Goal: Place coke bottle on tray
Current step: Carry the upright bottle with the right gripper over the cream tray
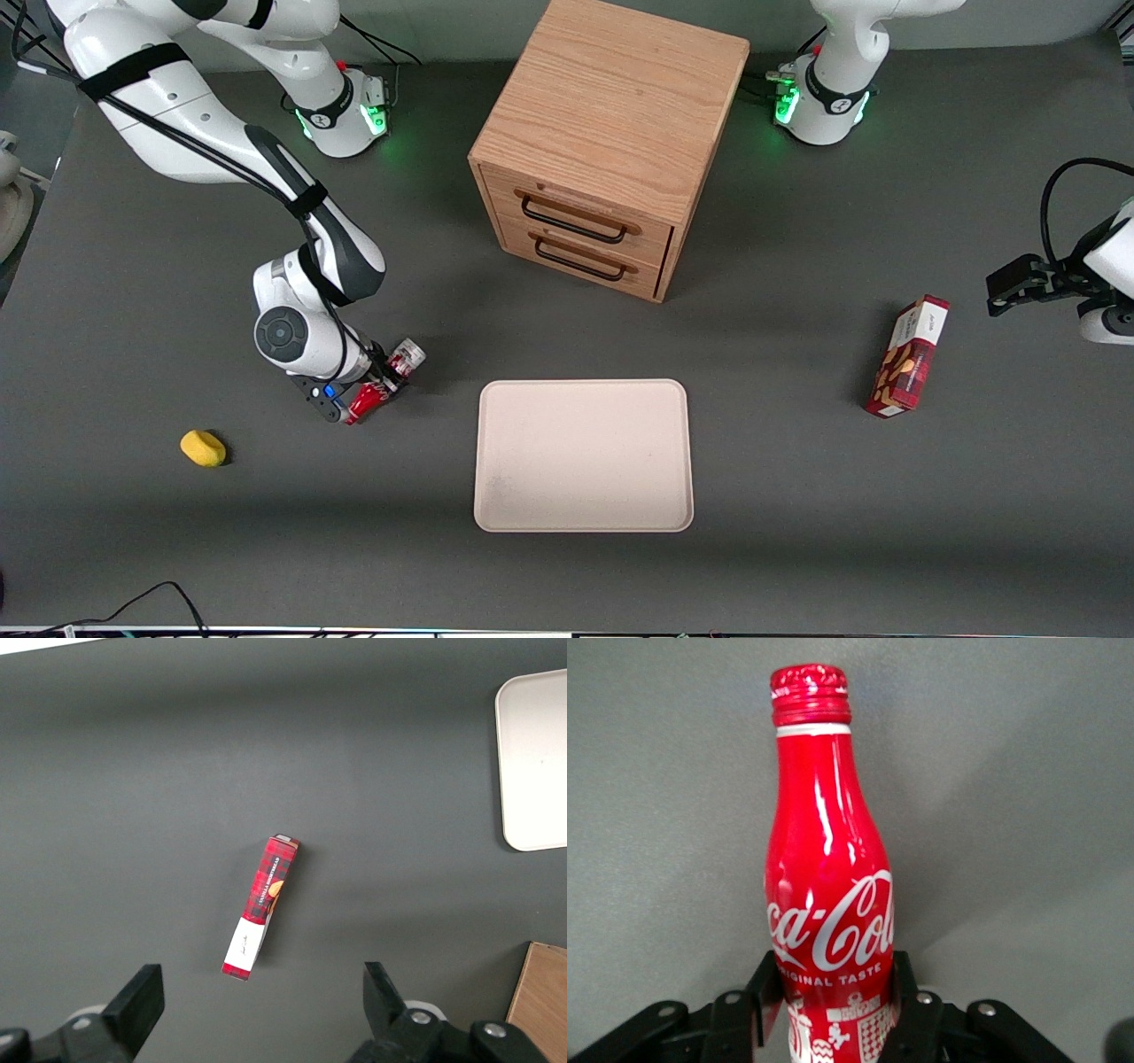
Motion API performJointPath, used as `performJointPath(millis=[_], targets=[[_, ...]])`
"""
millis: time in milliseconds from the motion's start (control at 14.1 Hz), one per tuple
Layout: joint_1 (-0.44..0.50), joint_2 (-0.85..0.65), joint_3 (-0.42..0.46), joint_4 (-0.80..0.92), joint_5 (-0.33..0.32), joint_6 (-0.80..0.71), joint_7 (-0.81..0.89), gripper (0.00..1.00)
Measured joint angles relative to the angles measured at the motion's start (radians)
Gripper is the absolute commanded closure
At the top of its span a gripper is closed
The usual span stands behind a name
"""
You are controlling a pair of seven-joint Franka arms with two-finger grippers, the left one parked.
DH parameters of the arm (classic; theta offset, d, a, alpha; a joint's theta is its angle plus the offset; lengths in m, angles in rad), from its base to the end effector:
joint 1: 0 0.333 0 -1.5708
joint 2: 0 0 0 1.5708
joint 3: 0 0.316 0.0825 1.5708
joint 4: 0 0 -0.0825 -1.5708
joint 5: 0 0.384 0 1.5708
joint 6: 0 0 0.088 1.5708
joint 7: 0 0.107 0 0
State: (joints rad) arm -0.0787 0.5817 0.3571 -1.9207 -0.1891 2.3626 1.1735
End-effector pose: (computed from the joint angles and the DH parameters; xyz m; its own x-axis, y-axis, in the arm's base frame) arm 0.5939 0.1602 0.1949 0.6922 -0.7142 -0.1033 -0.7131 -0.6990 0.0543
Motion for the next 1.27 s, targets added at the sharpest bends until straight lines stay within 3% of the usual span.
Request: performJointPath(millis=[212,636,990,1273], targets=[[0.019,-0.024,0.004,0.066,-0.012,-0.081,-0.005,0.81],[0.152,-0.013,0.011,0.400,-0.014,-0.315,-0.219,0.80],[0.291,0.210,0.011,0.725,-0.014,-0.409,-0.454,0.81],[0.311,0.357,0.011,0.838,-0.014,-0.396,-0.576,0.81]])
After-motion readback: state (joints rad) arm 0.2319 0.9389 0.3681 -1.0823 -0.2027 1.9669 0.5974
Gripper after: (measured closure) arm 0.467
